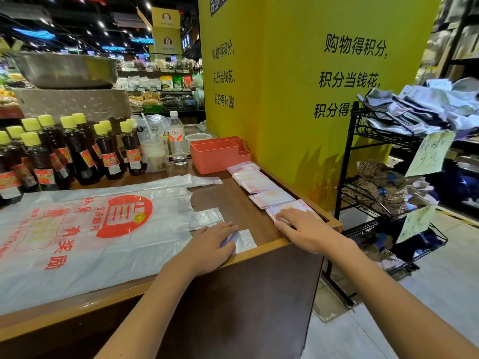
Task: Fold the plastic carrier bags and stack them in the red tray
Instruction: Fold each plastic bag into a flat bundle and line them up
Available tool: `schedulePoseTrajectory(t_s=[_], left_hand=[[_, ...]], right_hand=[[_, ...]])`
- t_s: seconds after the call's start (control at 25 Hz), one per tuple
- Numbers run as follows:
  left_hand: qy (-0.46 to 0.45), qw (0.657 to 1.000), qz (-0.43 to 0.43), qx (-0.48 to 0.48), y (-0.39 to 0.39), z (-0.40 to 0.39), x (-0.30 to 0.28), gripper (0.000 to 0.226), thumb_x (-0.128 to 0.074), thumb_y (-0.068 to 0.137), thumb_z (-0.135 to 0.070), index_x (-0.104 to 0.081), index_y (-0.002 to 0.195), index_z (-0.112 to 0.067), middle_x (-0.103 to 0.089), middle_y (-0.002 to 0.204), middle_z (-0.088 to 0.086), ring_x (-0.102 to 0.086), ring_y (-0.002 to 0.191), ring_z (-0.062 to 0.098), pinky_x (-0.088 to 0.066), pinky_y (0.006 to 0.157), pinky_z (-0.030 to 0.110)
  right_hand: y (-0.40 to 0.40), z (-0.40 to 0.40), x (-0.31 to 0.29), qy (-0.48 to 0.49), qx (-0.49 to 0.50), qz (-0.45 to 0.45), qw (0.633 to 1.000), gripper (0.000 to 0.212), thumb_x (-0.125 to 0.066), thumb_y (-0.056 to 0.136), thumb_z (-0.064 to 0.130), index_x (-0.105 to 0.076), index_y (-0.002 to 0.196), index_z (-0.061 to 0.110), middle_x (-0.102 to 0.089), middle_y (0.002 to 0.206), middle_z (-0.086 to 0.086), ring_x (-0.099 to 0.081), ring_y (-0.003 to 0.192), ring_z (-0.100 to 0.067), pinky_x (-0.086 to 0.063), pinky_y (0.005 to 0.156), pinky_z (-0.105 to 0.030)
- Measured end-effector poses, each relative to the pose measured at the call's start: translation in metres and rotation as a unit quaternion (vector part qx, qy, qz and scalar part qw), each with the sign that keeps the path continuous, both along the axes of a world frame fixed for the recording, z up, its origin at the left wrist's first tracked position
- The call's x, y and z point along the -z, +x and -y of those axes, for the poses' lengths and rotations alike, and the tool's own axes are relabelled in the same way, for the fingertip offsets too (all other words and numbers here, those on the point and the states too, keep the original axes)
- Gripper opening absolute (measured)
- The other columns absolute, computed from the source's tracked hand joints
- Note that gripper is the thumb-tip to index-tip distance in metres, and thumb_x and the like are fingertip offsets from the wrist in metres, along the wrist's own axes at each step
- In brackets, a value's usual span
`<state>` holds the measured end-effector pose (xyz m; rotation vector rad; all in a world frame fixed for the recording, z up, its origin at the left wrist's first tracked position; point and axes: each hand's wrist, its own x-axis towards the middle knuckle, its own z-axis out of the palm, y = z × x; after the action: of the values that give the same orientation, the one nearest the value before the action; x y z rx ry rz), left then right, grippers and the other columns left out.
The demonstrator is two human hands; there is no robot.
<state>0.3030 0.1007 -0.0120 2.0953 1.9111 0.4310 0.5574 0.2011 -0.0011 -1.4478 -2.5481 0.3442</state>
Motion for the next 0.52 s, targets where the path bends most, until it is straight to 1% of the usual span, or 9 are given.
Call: schedulePoseTrajectory(t_s=[0.08,0.12,0.24,0.32,0.4,0.52], left_hand=[[0.050,0.999,-0.017,-0.008,0.000,0.001,0.000,0.049,-0.035,0.105,-0.040,-0.030,0.154,-0.037,-0.023,0.163,-0.012,-0.015,0.151,0.009,-0.003,0.123,0.037],[0.075,0.997,-0.030,-0.013,-0.002,0.000,0.001,0.049,-0.033,0.105,-0.041,-0.029,0.154,-0.037,-0.023,0.163,-0.013,-0.014,0.151,0.008,-0.002,0.123,0.035],[0.111,0.991,-0.066,-0.037,-0.020,0.005,-0.003,0.050,-0.032,0.106,-0.044,-0.028,0.155,-0.037,-0.020,0.164,-0.013,-0.011,0.152,0.007,-0.001,0.123,0.034],[0.106,0.989,-0.085,-0.058,-0.051,0.016,-0.007,0.051,-0.033,0.105,-0.045,-0.025,0.156,-0.037,-0.017,0.165,-0.013,-0.009,0.152,0.008,-0.002,0.123,0.037],[0.094,0.987,-0.100,-0.078,-0.089,0.036,-0.008,0.052,-0.034,0.105,-0.045,-0.024,0.156,-0.037,-0.016,0.165,-0.013,-0.008,0.153,0.008,-0.003,0.123,0.038],[0.078,0.986,-0.077,-0.130,-0.145,0.075,-0.001,0.051,-0.036,0.106,-0.041,-0.026,0.156,-0.033,-0.020,0.165,-0.008,-0.014,0.152,0.012,-0.010,0.122,0.036]], right_hand=[[-0.010,0.004,-0.001,0.018,-0.019,0.002,1.000,0.055,-0.027,0.104,0.058,-0.034,0.154,0.036,-0.030,0.162,0.012,-0.022,0.150,-0.011,-0.009,0.124,-0.044],[-0.017,0.007,-0.002,0.023,-0.033,0.004,0.999,0.056,-0.027,0.104,0.058,-0.029,0.156,0.037,-0.025,0.164,0.013,-0.017,0.151,-0.009,-0.006,0.124,-0.043],[-0.050,0.012,-0.007,0.029,-0.074,0.003,0.997,0.056,-0.026,0.105,0.057,-0.025,0.157,0.038,-0.020,0.165,0.015,-0.012,0.153,-0.008,-0.003,0.124,-0.040],[-0.085,0.017,-0.012,0.037,-0.107,-0.009,0.994,0.055,-0.029,0.105,0.055,-0.026,0.157,0.037,-0.022,0.164,0.014,-0.013,0.152,-0.007,-0.005,0.123,-0.040],[-0.126,0.026,-0.015,0.026,-0.144,-0.034,0.989,0.055,-0.035,0.104,0.054,-0.029,0.155,0.038,-0.027,0.163,0.013,-0.018,0.151,-0.009,-0.012,0.123,-0.041],[-0.185,0.051,-0.013,-0.065,-0.185,-0.076,0.978,0.060,-0.050,0.097,0.058,-0.027,0.152,0.046,-0.033,0.160,0.012,-0.028,0.148,-0.017,-0.022,0.122,-0.049]])
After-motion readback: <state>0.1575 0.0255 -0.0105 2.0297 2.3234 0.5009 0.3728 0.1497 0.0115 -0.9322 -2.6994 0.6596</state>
